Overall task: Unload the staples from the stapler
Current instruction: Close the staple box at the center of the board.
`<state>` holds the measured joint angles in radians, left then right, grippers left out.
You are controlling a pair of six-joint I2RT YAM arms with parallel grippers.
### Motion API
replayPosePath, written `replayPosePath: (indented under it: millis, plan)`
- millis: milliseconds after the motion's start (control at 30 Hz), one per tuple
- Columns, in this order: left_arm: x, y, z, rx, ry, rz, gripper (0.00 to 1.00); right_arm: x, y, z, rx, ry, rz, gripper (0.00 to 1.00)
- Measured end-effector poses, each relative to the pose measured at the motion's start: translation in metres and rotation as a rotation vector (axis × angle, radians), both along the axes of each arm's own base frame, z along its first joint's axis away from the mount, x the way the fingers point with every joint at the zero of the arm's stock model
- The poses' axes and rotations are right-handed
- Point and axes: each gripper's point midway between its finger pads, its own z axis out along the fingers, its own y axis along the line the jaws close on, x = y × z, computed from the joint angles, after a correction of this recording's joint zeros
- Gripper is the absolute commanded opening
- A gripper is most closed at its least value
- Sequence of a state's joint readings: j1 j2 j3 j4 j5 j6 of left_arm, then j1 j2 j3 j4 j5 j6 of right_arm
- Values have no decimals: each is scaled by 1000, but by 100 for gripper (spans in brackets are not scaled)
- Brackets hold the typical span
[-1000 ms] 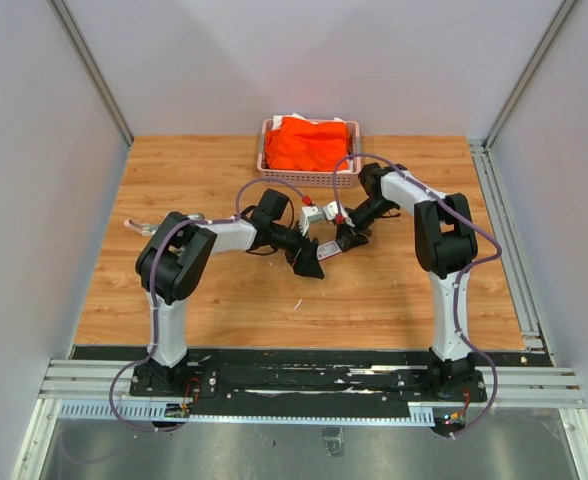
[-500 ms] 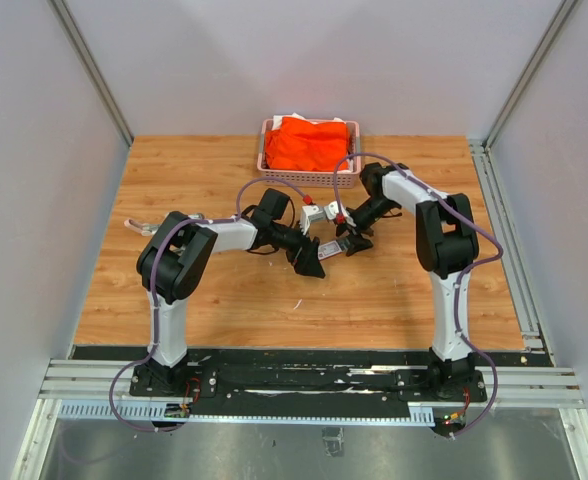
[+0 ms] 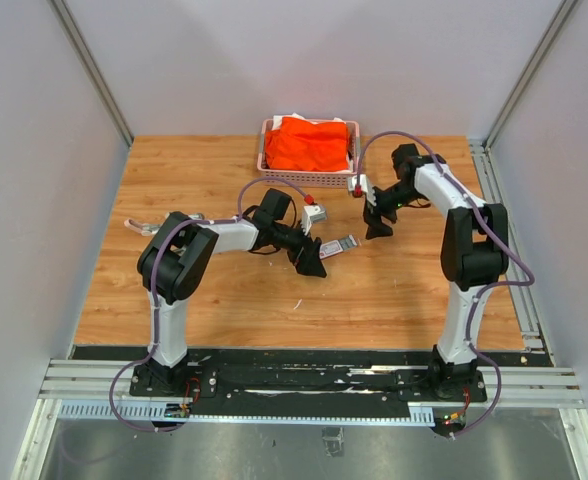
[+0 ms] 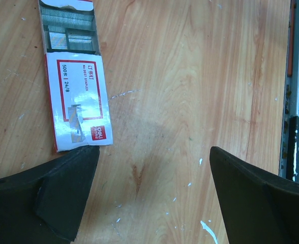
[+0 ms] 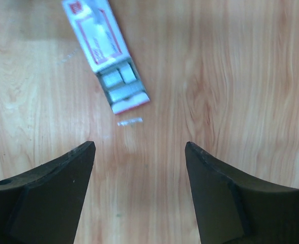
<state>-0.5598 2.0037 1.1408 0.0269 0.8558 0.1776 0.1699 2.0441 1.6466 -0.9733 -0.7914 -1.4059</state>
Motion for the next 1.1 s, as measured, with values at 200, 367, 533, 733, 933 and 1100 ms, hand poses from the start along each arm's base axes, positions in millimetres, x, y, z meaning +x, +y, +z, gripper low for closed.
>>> replayPosePath:
  millis: [200, 367, 533, 733, 933, 1100]
  plan:
    - [0, 0, 0, 0, 0, 0, 98, 23, -38, -11, -135, 100, -375, 74]
    - [0, 0, 0, -1, 1, 0, 98, 29, -54, -26, -217, 199, -651, 74]
    - [0, 0, 0, -2, 2, 1, 98, 28, -61, -51, -316, 244, -838, 75]
    - [0, -1, 1, -5, 3, 4, 98, 31, -52, -58, -370, 205, -925, 75]
    - [0, -1, 1, -10, 10, 13, 98, 33, -46, -59, -362, 208, -981, 75]
    - [0, -1, 1, -17, 9, 18, 98, 33, -33, -58, -338, 217, -997, 75]
